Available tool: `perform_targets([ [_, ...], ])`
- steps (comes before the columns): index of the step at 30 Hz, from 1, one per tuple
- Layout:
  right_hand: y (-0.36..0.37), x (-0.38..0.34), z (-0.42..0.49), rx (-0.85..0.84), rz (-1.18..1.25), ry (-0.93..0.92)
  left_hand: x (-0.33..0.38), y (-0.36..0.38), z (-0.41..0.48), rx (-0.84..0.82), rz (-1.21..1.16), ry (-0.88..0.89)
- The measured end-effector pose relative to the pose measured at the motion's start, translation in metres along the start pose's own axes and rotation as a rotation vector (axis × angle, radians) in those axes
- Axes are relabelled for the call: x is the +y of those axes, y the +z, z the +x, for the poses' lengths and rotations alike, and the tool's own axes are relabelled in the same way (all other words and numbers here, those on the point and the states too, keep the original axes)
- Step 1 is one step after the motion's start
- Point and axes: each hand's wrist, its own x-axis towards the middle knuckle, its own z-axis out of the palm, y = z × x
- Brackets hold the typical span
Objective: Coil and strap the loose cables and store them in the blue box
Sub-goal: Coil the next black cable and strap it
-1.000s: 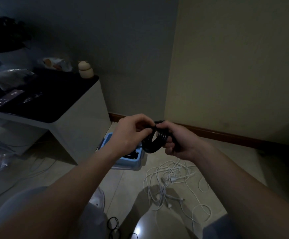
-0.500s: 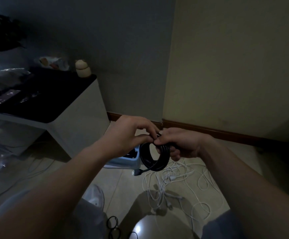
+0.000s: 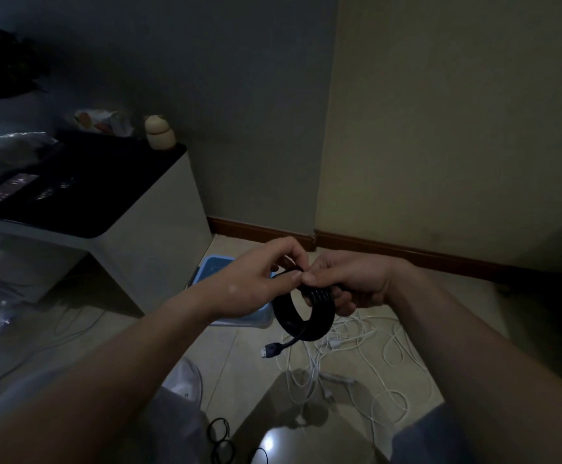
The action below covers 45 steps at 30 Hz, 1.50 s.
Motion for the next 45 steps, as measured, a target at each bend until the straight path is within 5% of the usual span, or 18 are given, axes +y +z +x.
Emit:
perform_targets([
  [6, -0.005, 0.002, -0.004, -0.040, 0.033, -0.015, 0.004, 0.007, -0.001, 0.025, 0.032, -0.037],
  [14, 0.002, -0.002, -0.004, -0.149, 0.031, -0.026, 0.006, 0.002, -0.005, -0.061, -0.308, -0.054],
  [23, 0.002, 0.002, -0.002, -0.100, 0.001, -0.010, -0.001, -0.001, -0.006, -0.147, -0.345, -0.201],
  [35, -0.003, -0.001, -0.006, -0.193, 0.070, 0.003, -0.005, 0.014, 0.000, 0.059, -0.477, -0.210],
  [45, -0.009, -0.003, -0.017, -0.052, 0.008, -0.048, -0.008, 0.010, -0.005, -0.004, -0.524, -0.187],
])
